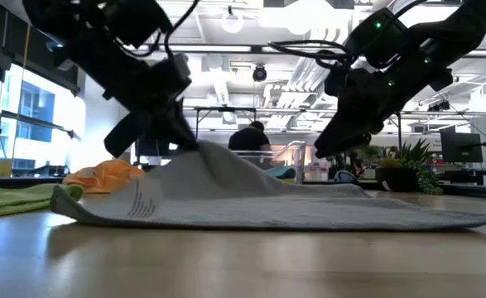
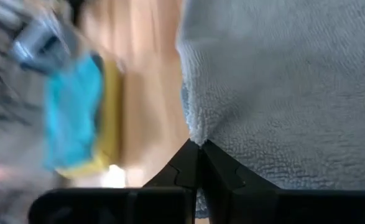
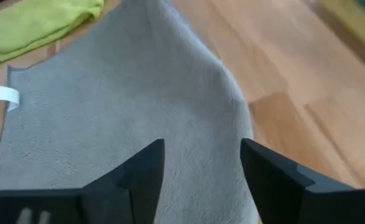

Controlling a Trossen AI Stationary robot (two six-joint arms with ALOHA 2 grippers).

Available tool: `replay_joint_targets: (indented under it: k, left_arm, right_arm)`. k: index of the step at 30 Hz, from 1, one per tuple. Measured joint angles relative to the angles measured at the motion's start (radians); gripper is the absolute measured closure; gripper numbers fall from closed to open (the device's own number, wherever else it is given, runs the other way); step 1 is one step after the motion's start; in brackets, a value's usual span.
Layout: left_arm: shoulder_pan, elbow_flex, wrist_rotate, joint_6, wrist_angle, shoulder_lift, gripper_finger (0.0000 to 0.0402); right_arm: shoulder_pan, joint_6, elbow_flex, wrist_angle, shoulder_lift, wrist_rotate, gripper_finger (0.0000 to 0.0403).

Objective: Fold microfiber towels
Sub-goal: Fold the gray towel on the table

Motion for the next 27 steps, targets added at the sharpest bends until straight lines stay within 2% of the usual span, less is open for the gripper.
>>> replay_joint_targets:
  k: [7,12,17,22,27]
  left_arm:
    - [-0.083,0.000,-0.114,0.269,0.168,0.000,0.0400]
    - [-0.128,0.000,-0.132,0.387,0.216,0.000,0.0401]
    - [-0.153,0.000,-0.149,0.457,0.237,0.000,0.0401]
    - [-0.160,0.000,-0.163,0.491,0.235,0.000,0.0401]
    - [-0.159,0.000,-0.164,0.502,0.232,0.000,0.0401]
  right_arm:
    - [-0.044,-0.104,0.000,0.121,0.000,-0.057,0.0153]
    - [-0.075,-0.214,0.061,0.133,0.020,-0.147,0.0151]
    - [-0.102,-0.321,0.173,0.114,0.139,-0.284,0.0151]
    - [-0.148,-0.440,0.330,-0.016,0.269,-0.442,0.0151]
    - [-0.185,-0.573,0.511,-0.315,0.392,-0.608,0.0151]
